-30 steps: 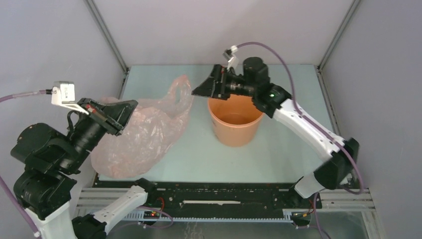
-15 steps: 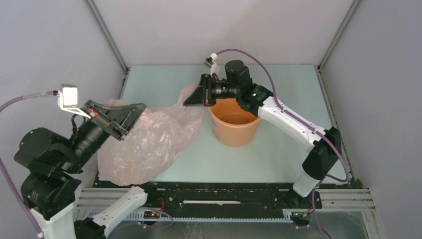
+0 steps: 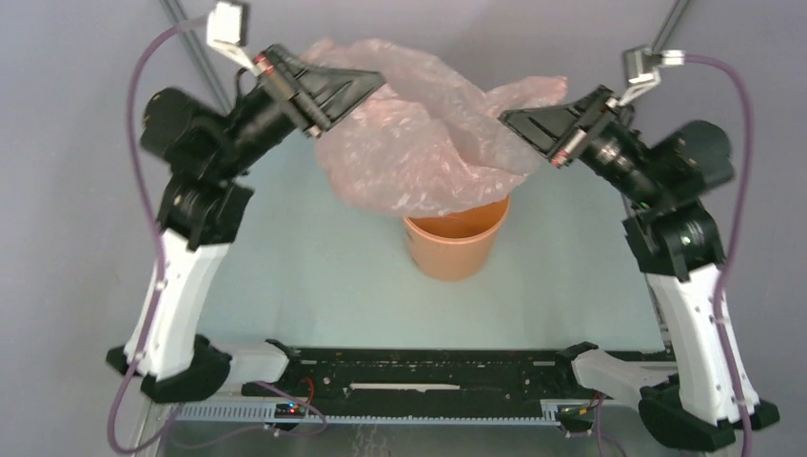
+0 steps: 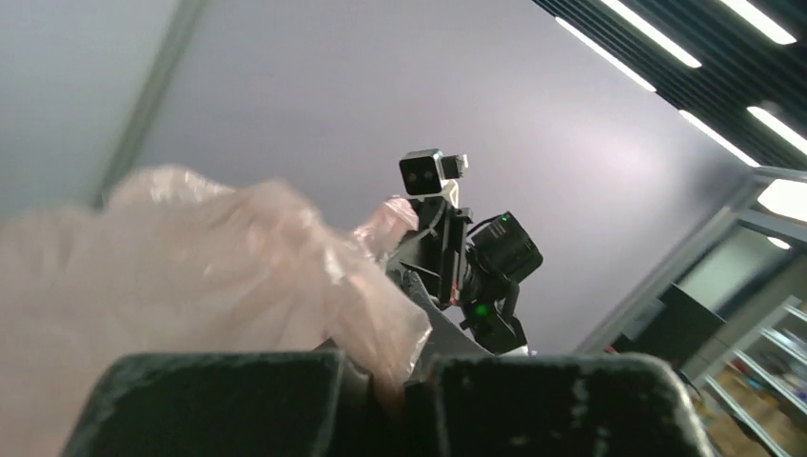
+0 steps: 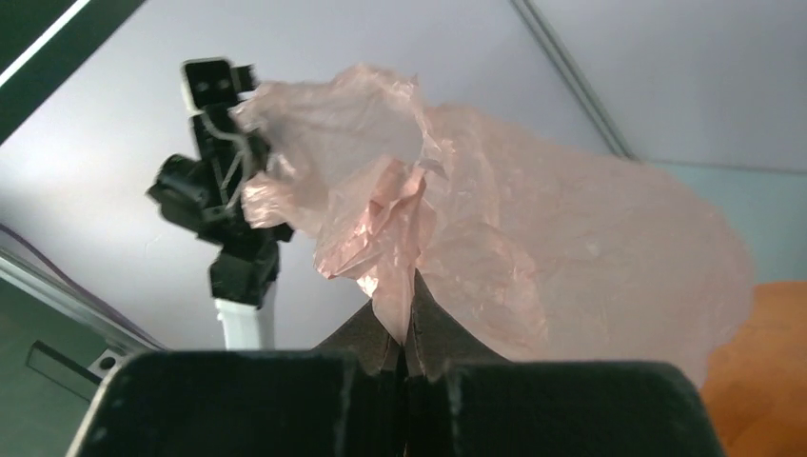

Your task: Put the trash bags into the trash bin

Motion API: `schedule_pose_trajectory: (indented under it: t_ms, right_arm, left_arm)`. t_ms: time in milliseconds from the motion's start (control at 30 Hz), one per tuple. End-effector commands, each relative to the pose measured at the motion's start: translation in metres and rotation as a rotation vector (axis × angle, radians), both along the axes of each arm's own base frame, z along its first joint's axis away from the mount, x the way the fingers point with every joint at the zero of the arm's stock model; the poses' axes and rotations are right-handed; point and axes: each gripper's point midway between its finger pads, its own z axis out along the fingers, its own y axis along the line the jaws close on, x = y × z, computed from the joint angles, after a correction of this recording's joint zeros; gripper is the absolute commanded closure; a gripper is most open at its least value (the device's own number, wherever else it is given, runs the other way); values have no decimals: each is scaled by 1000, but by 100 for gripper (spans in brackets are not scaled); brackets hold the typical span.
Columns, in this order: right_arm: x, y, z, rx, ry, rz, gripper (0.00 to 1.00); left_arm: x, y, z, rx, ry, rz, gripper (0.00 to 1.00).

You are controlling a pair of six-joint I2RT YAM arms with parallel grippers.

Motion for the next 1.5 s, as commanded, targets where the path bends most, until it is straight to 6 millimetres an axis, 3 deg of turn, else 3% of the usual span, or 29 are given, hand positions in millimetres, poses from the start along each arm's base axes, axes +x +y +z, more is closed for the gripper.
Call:
schedule_pose_trajectory:
  t_ms: [0, 167, 267, 367, 467, 700, 800, 900, 1033, 1200, 1267, 1333, 1467]
  right_arm:
    - [9, -19, -22, -42, 72, -94, 100]
    - [9, -34, -48, -63, 159, -147, 100]
    - [7, -36, -75, -76, 228, -143, 100]
    - [2, -33, -95, -79, 274, -109, 100]
    - [-3, -22, -92, -71, 269, -23, 100]
    - [-26, 16, -50, -5, 223, 164, 100]
    - [-39, 20, -50, 6, 258, 179, 100]
    - [-37, 3, -60, 10, 329, 105, 100]
    - [-43, -14, -59, 33, 340, 51, 100]
    - [-23, -42, -111, -21, 475, -132, 93]
    - [-15, -58, -132, -95, 488, -221, 95]
    - [-11, -70, -139, -139, 473, -282, 97]
    - [-8, -78, -130, -137, 437, -315, 98]
  left_arm:
    - [-23, -29, 33, -66, -68, -206, 100]
    - [20, -50, -7, -76, 98, -182, 100]
    - [38, -63, -39, -52, 214, -196, 100]
    - [40, -66, -62, -30, 261, -200, 100]
    - [35, -58, -73, 2, 259, -166, 100]
    - [23, -31, -73, -11, 259, -133, 100]
    - [21, -28, -80, 12, 279, -124, 100]
    - [20, -30, -85, 19, 307, -141, 100]
    - [20, -27, -76, -5, 288, -134, 100]
    - [33, -46, -87, 1, 308, -201, 100]
    - [43, -54, -95, 8, 327, -216, 100]
    - [47, -62, -84, -17, 303, -247, 100]
    - [54, -73, -53, -49, 256, -277, 100]
